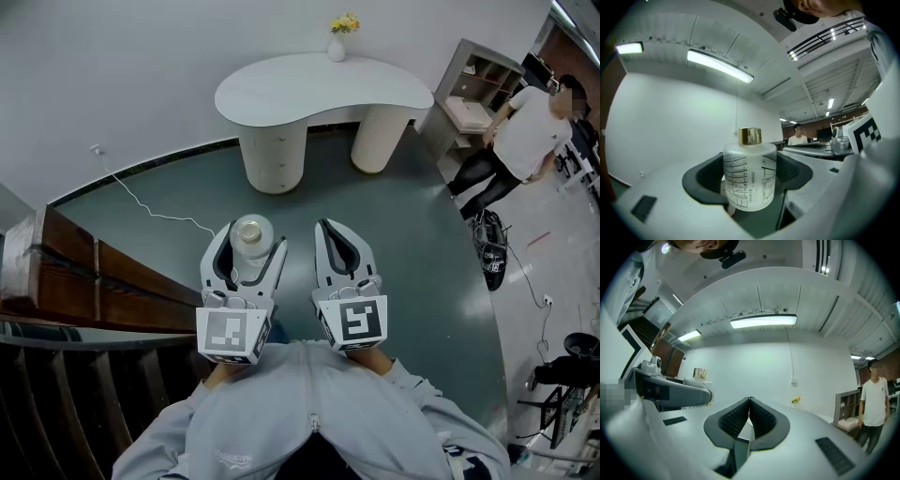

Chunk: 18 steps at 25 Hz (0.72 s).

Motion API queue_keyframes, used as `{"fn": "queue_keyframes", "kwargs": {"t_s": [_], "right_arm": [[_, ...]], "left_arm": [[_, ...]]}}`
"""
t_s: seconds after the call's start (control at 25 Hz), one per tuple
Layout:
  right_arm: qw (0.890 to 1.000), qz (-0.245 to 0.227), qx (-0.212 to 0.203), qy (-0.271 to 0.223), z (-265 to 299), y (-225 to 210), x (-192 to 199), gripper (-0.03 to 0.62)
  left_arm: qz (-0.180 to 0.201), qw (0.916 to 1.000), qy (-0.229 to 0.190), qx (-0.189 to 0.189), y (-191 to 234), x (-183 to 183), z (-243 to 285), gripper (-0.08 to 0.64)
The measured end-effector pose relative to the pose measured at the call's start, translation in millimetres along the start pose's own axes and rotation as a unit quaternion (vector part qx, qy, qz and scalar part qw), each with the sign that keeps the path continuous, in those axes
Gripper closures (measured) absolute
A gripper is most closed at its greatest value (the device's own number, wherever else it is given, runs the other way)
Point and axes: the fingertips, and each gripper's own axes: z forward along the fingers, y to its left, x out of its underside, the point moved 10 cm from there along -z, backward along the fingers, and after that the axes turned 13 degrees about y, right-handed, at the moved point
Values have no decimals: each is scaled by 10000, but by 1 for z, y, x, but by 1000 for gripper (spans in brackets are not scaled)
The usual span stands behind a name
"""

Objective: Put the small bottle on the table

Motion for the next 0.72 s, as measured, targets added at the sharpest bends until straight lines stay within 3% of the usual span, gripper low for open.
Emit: {"fn": "queue_keyframes", "kwargs": {"t_s": [0.72], "right_arm": [[9997,-148,178,99,133,-32,-20,565]], "left_arm": [[27,9998,-198,-16,80,-25,114,229]]}}
